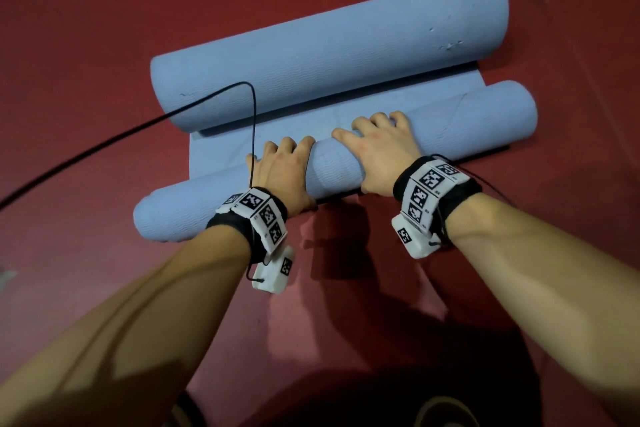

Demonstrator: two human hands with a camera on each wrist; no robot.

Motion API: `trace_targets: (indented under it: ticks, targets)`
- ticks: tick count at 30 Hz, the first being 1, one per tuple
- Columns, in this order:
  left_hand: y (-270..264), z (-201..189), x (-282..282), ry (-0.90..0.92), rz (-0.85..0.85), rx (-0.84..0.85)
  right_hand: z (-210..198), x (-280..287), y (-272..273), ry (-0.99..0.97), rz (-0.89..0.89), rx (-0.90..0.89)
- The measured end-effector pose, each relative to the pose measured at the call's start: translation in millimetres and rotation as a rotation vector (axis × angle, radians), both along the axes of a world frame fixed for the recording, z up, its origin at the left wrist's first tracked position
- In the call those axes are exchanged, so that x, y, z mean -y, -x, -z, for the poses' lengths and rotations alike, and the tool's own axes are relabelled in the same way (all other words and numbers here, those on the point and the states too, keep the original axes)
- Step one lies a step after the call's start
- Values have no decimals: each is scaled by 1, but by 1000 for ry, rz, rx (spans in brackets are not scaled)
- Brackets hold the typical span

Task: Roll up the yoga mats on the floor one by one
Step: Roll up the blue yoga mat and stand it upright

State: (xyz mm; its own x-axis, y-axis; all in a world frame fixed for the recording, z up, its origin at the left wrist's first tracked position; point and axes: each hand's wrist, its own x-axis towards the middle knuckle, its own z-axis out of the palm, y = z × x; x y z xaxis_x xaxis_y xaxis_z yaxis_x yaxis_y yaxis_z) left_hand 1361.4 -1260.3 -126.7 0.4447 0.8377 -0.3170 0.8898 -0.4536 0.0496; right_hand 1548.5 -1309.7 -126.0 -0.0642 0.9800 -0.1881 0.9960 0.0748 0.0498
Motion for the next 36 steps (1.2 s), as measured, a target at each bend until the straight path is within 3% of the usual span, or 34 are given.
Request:
trace_targets:
  ticks: [13,26,36]
  targets:
    - [11,-2,38,94,44,-14,-1,47,8,25,46,-69]
    - [14,-7,56,300,68,-79,-20,60,9,330,12,-102]
    - [6,-16,18,497,44,-73,-12,61,11,227,15,-87]
